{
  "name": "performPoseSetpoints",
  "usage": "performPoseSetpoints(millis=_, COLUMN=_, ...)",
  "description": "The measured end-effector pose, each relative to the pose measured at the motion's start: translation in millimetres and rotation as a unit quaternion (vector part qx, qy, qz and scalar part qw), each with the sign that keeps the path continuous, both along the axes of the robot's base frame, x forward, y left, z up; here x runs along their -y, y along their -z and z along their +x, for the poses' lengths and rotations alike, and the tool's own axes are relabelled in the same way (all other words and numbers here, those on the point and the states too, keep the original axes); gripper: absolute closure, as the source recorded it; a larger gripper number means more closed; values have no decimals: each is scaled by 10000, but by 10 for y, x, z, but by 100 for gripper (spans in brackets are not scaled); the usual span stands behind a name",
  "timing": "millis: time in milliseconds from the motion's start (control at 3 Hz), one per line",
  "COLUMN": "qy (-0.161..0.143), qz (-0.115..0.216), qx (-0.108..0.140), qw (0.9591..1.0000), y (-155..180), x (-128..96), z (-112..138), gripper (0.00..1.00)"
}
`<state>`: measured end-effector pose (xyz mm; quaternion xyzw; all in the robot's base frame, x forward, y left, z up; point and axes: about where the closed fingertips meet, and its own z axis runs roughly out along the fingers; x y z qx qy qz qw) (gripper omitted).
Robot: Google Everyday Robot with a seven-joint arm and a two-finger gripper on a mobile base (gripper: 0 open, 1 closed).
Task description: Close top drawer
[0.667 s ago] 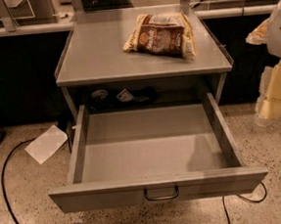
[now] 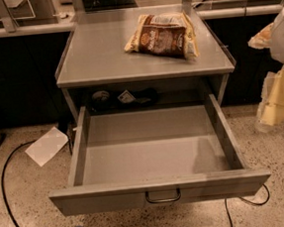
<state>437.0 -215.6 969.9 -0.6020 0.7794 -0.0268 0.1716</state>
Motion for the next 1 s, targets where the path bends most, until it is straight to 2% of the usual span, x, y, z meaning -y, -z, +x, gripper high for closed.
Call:
performPoseSetpoints(millis=333, qy=-17, qz=357, qx=1, qw=9994, y=273, x=17, z=-79, gripper=0)
performPoseSetpoints(millis=1000, qy=-110, qz=924, qx=-263, qw=9953, y=1120, x=9, z=-257, gripper=0)
